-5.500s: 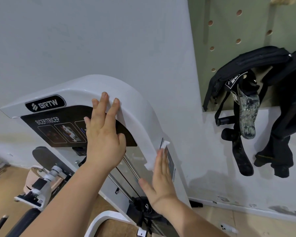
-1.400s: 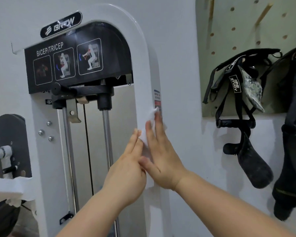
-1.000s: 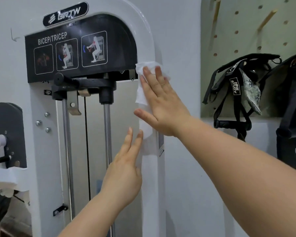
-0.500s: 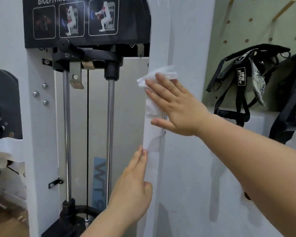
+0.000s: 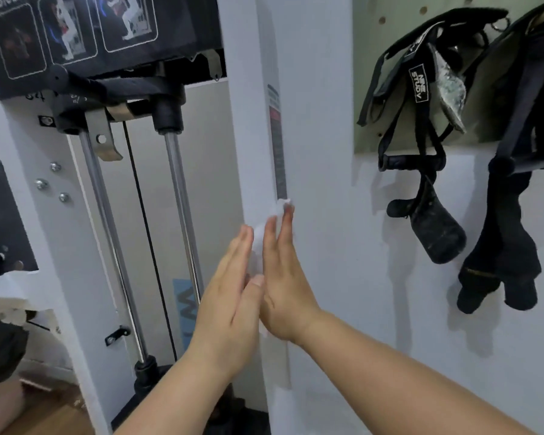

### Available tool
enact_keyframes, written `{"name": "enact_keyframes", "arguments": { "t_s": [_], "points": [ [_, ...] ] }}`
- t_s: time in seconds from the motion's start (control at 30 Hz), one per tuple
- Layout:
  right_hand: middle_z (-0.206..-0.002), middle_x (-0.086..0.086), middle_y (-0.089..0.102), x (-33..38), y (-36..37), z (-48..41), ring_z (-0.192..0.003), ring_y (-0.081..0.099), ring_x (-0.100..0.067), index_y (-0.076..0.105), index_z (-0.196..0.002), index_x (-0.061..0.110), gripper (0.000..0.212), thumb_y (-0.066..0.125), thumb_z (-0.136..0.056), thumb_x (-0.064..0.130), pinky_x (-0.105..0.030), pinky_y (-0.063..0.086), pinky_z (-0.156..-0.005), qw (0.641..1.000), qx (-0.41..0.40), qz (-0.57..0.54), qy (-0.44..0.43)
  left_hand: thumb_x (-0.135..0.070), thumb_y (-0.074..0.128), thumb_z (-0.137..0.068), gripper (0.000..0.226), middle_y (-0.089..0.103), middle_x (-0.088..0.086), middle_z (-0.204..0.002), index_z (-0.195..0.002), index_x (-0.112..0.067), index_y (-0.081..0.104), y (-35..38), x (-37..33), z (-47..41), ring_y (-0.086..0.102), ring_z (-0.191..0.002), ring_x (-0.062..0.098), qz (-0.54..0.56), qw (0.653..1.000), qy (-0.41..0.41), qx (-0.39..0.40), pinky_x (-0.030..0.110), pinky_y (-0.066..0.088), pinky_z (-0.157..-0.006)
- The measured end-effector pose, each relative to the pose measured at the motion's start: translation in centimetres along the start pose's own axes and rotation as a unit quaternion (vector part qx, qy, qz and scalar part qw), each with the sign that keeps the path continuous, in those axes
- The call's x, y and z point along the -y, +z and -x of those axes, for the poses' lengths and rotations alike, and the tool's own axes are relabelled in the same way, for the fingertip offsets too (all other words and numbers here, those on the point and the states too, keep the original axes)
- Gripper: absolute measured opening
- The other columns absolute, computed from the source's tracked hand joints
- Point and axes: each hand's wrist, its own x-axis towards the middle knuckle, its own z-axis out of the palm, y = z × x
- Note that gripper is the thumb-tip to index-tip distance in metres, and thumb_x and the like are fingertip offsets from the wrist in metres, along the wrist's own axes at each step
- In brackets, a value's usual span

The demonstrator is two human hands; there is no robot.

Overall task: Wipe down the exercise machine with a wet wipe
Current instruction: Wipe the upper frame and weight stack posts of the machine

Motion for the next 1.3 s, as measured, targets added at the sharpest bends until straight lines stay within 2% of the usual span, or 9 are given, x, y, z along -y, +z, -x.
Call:
{"name": "enact_keyframes", "arguments": {
  "t_s": [0.13, 0.33, 0.53, 0.67, 0.77, 0.87, 1.07, 1.17, 1.3],
  "points": [
    [-0.164, 0.011, -0.029, 1.0, -3.5, -6.0, -0.152, -0.025, -0.002, -0.019, -0.159, 0.017, 0.090, 0.022, -0.096, 0.066, -0.035, -0.009, -0.128, 0.987, -0.016, -0.145, 0.069, -0.070, 0.026, -0.093, 0.069, 0.015, -0.027, -0.165, -0.156, -0.047, 0.007, -0.1, -0.9, -1.0, 0.015, -0.149, -0.011, 0.029, 0.999, -0.018, 0.028, 0.034, 0.015, -0.126],
    [-0.168, 0.015, -0.024, -0.5, -1.0, -2.1, -0.152, -0.024, 0.002, -0.015, -0.162, 0.025, 0.106, 0.014, -0.085, 0.091, -0.035, -0.010, -0.128, 0.962, -0.026, -0.251, 0.107, -0.094, 0.011, -0.079, 0.099, 0.010, -0.033, -0.162, -0.161, -0.040, 0.005, 0.5, -0.6, -1.5, 0.011, -0.144, -0.021, -0.094, 0.994, -0.028, 0.054, 0.023, 0.014, -0.122],
    [-0.161, 0.026, -0.034, -2.0, 2.5, 5.2, -0.147, -0.030, 0.008, -0.021, -0.159, 0.035, 0.108, 0.015, -0.079, 0.097, -0.046, -0.009, -0.128, 0.922, 0.037, -0.320, 0.213, -0.091, 0.003, -0.081, 0.099, -0.009, -0.026, -0.166, -0.162, -0.033, 0.007, 2.1, -1.2, -1.2, -0.005, -0.147, -0.017, -0.207, 0.977, -0.006, 0.039, 0.006, 0.002, -0.110],
    [-0.162, 0.022, -0.028, -0.8, 0.1, -0.2, -0.145, -0.032, 0.006, -0.019, -0.160, 0.029, 0.129, 0.005, -0.061, 0.107, -0.032, -0.017, -0.125, 0.915, 0.016, -0.330, 0.232, -0.087, 0.003, -0.084, 0.097, -0.004, -0.021, -0.168, -0.161, -0.030, 0.020, 2.7, -1.3, -1.1, -0.003, -0.149, -0.013, -0.210, 0.978, -0.009, 0.013, 0.012, 0.005, -0.114],
    [-0.167, 0.013, -0.024, 1.0, -1.2, -2.7, -0.149, -0.028, 0.004, -0.014, -0.162, 0.024, 0.123, 0.002, -0.069, 0.102, -0.021, -0.019, -0.120, 0.930, -0.033, -0.322, 0.176, -0.078, 0.006, -0.093, 0.075, 0.009, -0.017, -0.169, -0.156, -0.045, 0.029, 2.2, -1.0, -1.4, 0.001, -0.149, -0.014, -0.196, 0.980, 0.015, 0.027, 0.010, 0.009, -0.111],
    [-0.169, 0.008, -0.025, 1.1, 1.2, 1.2, -0.153, -0.024, -0.003, -0.016, -0.162, 0.020, 0.098, 0.005, -0.091, 0.084, -0.035, -0.012, -0.127, 0.949, -0.054, -0.274, 0.149, -0.073, 0.010, -0.096, 0.068, 0.006, -0.020, -0.168, -0.154, -0.045, 0.029, 1.8, -0.6, -1.3, 0.003, -0.148, -0.016, -0.185, 0.982, 0.010, 0.030, 0.003, 0.008, -0.110],
    [-0.163, 0.023, -0.030, -1.0, 4.9, 9.4, -0.148, -0.026, 0.010, -0.017, -0.160, 0.033, 0.109, 0.008, -0.076, 0.098, -0.035, -0.013, -0.128, 0.884, 0.005, -0.350, 0.308, -0.065, 0.013, -0.101, 0.070, 0.001, -0.021, -0.168, -0.160, -0.029, 0.026, 1.9, 0.3, -0.6, 0.001, -0.151, -0.010, -0.177, 0.984, 0.004, 0.029, 0.036, 0.010, -0.128],
    [-0.164, 0.022, -0.025, -1.2, 3.3, 6.8, -0.149, -0.026, 0.006, -0.015, -0.161, 0.032, 0.091, 0.013, -0.089, 0.079, -0.040, -0.011, -0.128, 0.858, 0.008, -0.388, 0.337, -0.063, 0.013, -0.101, 0.068, -0.006, -0.021, -0.168, -0.160, -0.031, 0.020, 2.7, 0.7, 1.4, -0.005, -0.150, -0.010, -0.228, 0.973, 0.008, 0.049, 0.047, 0.009, -0.128],
    [-0.161, 0.024, -0.022, 0.6, 1.1, 2.3, -0.150, -0.024, 0.004, -0.012, -0.162, 0.026, 0.096, 0.008, -0.085, 0.081, -0.033, -0.013, -0.127, 0.895, -0.013, -0.352, 0.275, -0.062, 0.013, -0.101, 0.069, -0.007, -0.018, -0.169, -0.161, -0.030, 0.016, 2.8, 2.4, 4.0, -0.006, -0.152, -0.006, -0.217, 0.972, 0.010, 0.090, 0.048, 0.012, -0.127]
  ]
}}
